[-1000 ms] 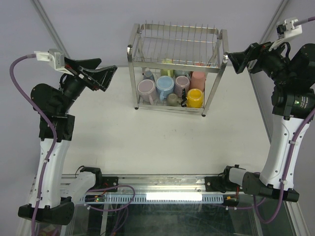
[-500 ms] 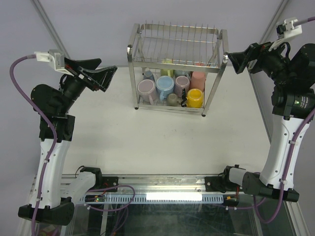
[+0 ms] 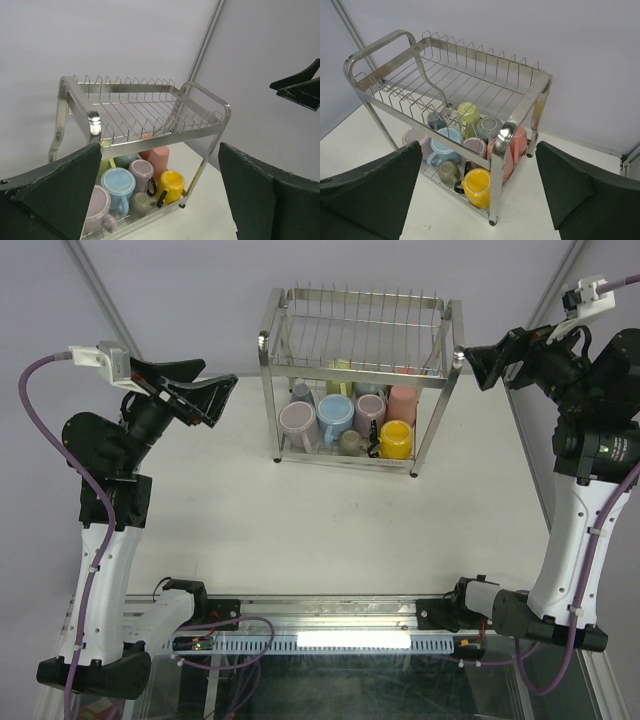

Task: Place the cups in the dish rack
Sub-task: Reset both arms

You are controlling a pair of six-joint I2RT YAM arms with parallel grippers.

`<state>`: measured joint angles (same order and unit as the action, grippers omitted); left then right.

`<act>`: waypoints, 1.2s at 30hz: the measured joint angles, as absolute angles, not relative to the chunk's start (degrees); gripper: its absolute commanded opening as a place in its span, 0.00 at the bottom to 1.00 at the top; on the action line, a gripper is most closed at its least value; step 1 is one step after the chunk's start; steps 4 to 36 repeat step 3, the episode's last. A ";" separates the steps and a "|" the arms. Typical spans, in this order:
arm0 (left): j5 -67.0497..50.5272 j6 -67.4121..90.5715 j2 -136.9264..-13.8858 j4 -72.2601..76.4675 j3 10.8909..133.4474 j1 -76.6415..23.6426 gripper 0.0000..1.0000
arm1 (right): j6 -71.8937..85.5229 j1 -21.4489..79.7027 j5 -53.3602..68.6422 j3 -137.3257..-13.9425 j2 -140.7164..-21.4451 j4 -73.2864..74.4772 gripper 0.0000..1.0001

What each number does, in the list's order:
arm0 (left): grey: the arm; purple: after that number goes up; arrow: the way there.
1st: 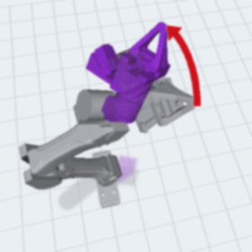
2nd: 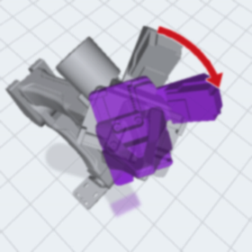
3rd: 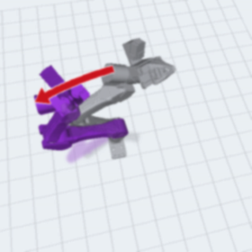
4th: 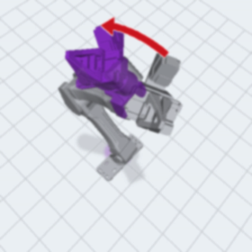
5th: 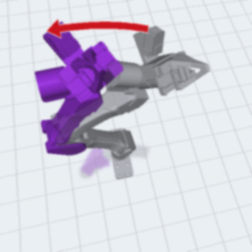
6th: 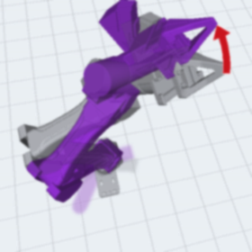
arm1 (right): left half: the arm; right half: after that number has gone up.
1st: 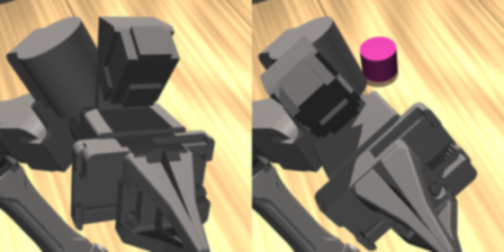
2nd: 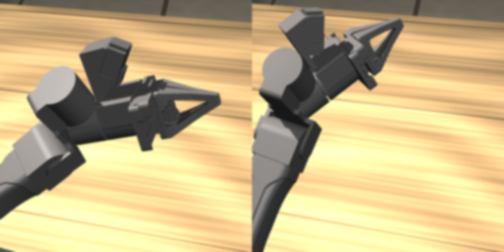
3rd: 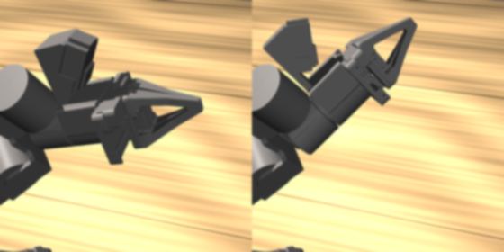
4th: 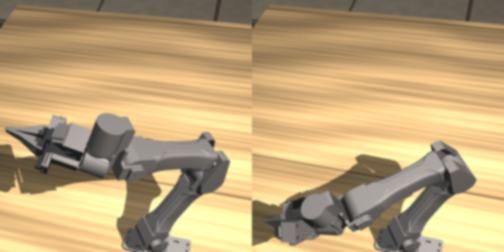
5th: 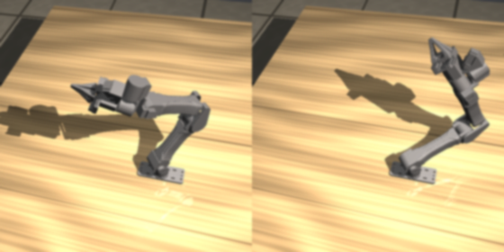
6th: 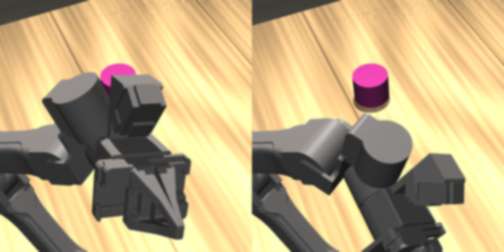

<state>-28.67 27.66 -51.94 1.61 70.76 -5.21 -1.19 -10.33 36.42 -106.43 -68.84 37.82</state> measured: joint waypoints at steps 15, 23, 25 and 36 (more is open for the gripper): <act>-28.67 27.64 -51.96 1.54 70.78 -5.21 0.99 | -1.28 -10.33 36.21 -106.76 -68.84 37.78 0.99; -28.67 27.64 -51.96 1.54 70.78 -5.21 0.99 | -1.28 -10.33 36.21 -106.76 -68.84 37.78 0.99; -28.67 27.64 -51.96 1.54 70.78 -5.21 0.99 | -1.28 -10.33 36.21 -106.76 -68.84 37.78 0.99; -28.67 27.64 -51.96 1.54 70.78 -5.21 0.99 | -1.28 -10.33 36.21 -106.76 -68.84 37.78 0.99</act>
